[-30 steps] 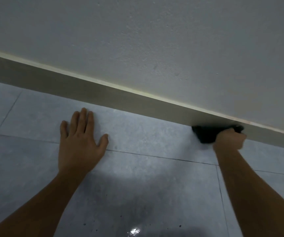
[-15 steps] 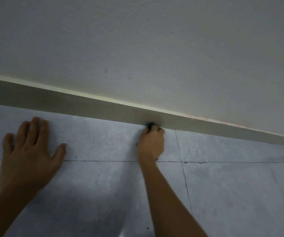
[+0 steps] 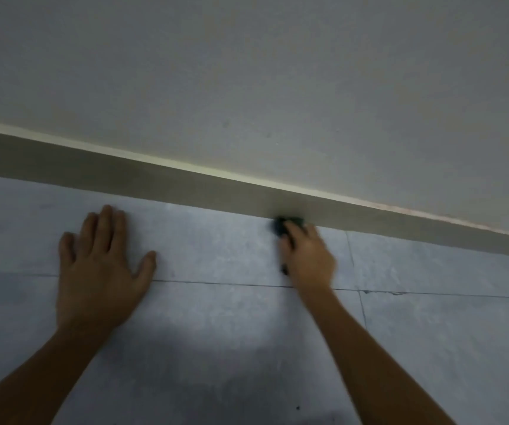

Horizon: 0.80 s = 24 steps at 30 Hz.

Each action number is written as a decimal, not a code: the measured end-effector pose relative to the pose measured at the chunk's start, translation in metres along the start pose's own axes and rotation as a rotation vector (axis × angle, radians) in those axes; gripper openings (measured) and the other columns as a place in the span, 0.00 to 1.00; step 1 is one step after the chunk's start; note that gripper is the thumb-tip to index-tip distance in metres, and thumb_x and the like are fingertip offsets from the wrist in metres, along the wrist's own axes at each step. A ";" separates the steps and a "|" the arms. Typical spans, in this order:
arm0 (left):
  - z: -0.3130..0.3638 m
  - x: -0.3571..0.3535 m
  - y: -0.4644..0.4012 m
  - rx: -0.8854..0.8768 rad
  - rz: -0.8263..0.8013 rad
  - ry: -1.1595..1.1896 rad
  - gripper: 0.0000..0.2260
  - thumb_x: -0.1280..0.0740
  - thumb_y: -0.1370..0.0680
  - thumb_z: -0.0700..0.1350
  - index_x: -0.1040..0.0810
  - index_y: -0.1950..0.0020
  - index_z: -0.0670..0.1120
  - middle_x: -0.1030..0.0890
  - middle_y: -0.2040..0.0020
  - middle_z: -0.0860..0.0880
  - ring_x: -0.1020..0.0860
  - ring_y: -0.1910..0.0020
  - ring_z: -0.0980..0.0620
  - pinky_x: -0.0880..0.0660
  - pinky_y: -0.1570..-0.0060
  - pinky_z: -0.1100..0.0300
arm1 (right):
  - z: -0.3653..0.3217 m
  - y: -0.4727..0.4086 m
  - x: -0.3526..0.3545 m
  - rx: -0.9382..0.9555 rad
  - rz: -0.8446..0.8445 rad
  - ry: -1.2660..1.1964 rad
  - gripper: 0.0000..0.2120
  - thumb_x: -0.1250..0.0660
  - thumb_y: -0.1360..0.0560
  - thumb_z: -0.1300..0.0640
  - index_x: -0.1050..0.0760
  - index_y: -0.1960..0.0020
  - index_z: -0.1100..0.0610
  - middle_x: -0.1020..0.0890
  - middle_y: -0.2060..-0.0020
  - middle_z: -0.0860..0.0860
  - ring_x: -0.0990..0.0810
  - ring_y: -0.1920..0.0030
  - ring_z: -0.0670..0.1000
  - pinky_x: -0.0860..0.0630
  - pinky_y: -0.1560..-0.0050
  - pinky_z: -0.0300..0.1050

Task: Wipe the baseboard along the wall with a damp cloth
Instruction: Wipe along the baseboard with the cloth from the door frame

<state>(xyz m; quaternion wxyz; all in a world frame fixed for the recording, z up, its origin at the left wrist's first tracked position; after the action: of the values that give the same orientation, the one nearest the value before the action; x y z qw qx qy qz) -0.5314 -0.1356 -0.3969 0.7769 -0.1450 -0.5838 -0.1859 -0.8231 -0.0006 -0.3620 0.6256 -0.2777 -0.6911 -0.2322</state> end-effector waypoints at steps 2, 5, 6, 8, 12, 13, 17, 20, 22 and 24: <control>0.001 -0.001 0.002 0.007 -0.012 0.001 0.36 0.51 0.25 0.62 0.44 0.24 0.39 0.40 0.24 0.38 0.43 0.26 0.38 0.48 0.30 0.40 | 0.037 -0.001 0.010 -0.145 0.051 0.031 0.18 0.44 0.20 0.48 0.30 0.32 0.47 0.25 0.40 0.53 0.22 0.49 0.55 0.24 0.52 0.47; 0.000 -0.001 0.002 0.025 -0.023 0.005 0.36 0.53 0.25 0.62 0.45 0.24 0.40 0.42 0.23 0.40 0.44 0.24 0.41 0.51 0.28 0.43 | 0.020 0.002 0.010 -0.189 0.126 0.002 0.17 0.43 0.20 0.49 0.28 0.33 0.51 0.25 0.41 0.53 0.21 0.52 0.54 0.26 0.55 0.44; 0.000 -0.002 0.002 0.026 -0.035 0.010 0.37 0.53 0.25 0.62 0.45 0.24 0.40 0.43 0.23 0.41 0.44 0.24 0.42 0.52 0.28 0.44 | 0.001 0.004 0.006 -0.155 0.119 -0.018 0.17 0.42 0.21 0.50 0.27 0.34 0.52 0.24 0.41 0.54 0.21 0.51 0.54 0.25 0.55 0.45; -0.003 -0.003 0.002 0.024 -0.052 0.023 0.37 0.54 0.26 0.63 0.46 0.24 0.40 0.43 0.23 0.42 0.45 0.24 0.43 0.53 0.28 0.46 | -0.056 0.009 -0.005 0.006 0.095 -0.063 0.16 0.39 0.23 0.51 0.25 0.36 0.52 0.23 0.44 0.54 0.21 0.51 0.56 0.24 0.55 0.48; -0.013 0.010 -0.001 -0.021 -0.055 0.095 0.37 0.57 0.26 0.63 0.51 0.23 0.41 0.49 0.22 0.43 0.50 0.23 0.46 0.57 0.27 0.48 | -0.179 0.016 -0.015 0.286 0.101 -0.136 0.13 0.33 0.30 0.53 0.19 0.47 0.56 0.19 0.56 0.56 0.19 0.62 0.57 0.23 0.67 0.45; -0.024 0.015 0.000 -0.037 -0.039 0.053 0.37 0.58 0.26 0.63 0.51 0.23 0.42 0.50 0.22 0.44 0.51 0.23 0.47 0.58 0.27 0.48 | -0.209 0.019 -0.016 0.332 0.107 -0.149 0.13 0.33 0.30 0.54 0.19 0.48 0.57 0.19 0.57 0.56 0.19 0.63 0.57 0.24 0.67 0.44; -0.113 0.040 0.010 0.092 -0.001 -0.057 0.36 0.60 0.25 0.64 0.52 0.22 0.44 0.50 0.22 0.45 0.52 0.23 0.47 0.60 0.27 0.46 | -0.302 0.036 -0.026 0.463 0.056 -0.162 0.15 0.37 0.25 0.56 0.22 0.42 0.61 0.21 0.49 0.58 0.20 0.57 0.58 0.24 0.62 0.47; -0.182 0.059 0.014 0.246 -0.009 -0.017 0.39 0.61 0.27 0.66 0.53 0.22 0.43 0.52 0.21 0.44 0.54 0.23 0.46 0.59 0.26 0.44 | -0.307 0.036 -0.027 0.502 0.086 -0.155 0.13 0.37 0.28 0.55 0.19 0.48 0.58 0.20 0.56 0.56 0.19 0.64 0.56 0.25 0.69 0.43; -0.206 0.064 0.020 0.304 -0.027 -0.002 0.40 0.62 0.27 0.68 0.55 0.22 0.43 0.55 0.21 0.45 0.57 0.23 0.48 0.59 0.26 0.44 | -0.283 0.033 -0.023 0.560 0.205 -0.107 0.15 0.40 0.30 0.52 0.17 0.51 0.54 0.20 0.61 0.54 0.21 0.70 0.55 0.27 0.75 0.40; -0.215 0.065 0.024 0.331 -0.020 0.002 0.40 0.61 0.27 0.68 0.58 0.22 0.45 0.57 0.21 0.46 0.58 0.23 0.49 0.58 0.26 0.45 | -0.258 0.027 -0.024 0.612 0.263 -0.054 0.16 0.41 0.30 0.50 0.17 0.51 0.54 0.19 0.61 0.54 0.21 0.71 0.56 0.27 0.75 0.41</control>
<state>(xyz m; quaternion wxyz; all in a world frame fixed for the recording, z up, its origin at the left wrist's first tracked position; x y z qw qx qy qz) -0.3209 -0.2167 -0.3938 0.7887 -0.0091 -0.6072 -0.0951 -0.6134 -0.1555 -0.3581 0.6861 -0.1696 -0.7033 0.0764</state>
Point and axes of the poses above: each hand's wrist, its own y-axis away from the middle knuckle, its own x-axis out of the back of the hand, z = x × y, the point moved 7 cm from there along -y, towards the middle knuckle
